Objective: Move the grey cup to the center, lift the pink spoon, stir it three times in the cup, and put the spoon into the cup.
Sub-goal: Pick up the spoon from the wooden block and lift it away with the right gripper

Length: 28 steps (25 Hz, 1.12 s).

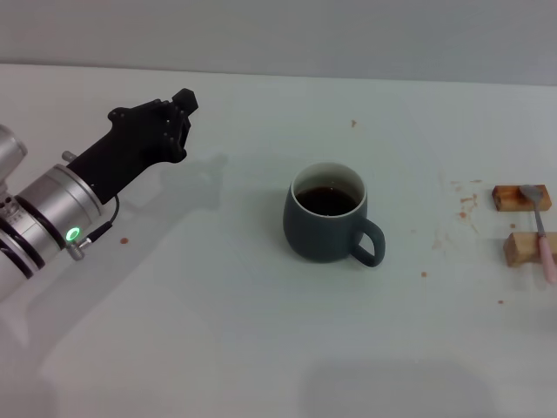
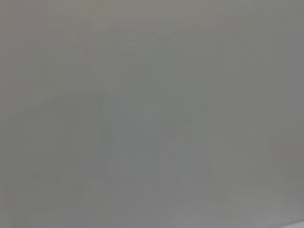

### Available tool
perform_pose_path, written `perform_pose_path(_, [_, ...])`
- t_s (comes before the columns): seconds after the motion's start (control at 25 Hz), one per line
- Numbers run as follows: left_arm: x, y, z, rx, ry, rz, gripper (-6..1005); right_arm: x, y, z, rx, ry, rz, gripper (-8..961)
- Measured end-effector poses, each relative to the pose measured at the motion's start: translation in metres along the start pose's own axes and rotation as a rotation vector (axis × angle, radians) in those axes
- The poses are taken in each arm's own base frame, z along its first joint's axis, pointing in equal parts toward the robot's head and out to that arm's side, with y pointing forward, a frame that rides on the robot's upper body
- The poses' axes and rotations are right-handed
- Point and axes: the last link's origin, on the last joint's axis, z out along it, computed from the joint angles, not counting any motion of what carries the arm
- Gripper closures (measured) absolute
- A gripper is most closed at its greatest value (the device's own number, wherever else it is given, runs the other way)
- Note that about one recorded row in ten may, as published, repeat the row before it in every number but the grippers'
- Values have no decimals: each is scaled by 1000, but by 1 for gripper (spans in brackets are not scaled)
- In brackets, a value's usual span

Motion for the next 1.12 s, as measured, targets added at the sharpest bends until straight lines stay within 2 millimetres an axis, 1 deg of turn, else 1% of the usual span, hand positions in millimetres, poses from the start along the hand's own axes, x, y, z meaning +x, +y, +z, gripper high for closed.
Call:
perform_pose_path(0.08, [0, 1, 2, -4, -1, -2, 1000, 5, 6, -4, -17, 19, -8, 368])
perform_pose_path(0.16, [0, 4, 9, -7, -9, -10, 1000, 10, 13, -7, -35, 36, -18, 368])
perform_pose_path(0.44, [-1, 10, 20, -28, -30, -4, 1000, 24, 37, -12, -154, 113, 3, 368])
perform_pose_path(0.8, [-2, 14, 23, -33, -28, -6, 1000, 34, 40, -13, -180, 182, -2, 371])
perform_pose_path(1.12, [-4, 19, 25, -36, -25, -14, 1000, 40, 46, -5, -207, 216, -7, 373])
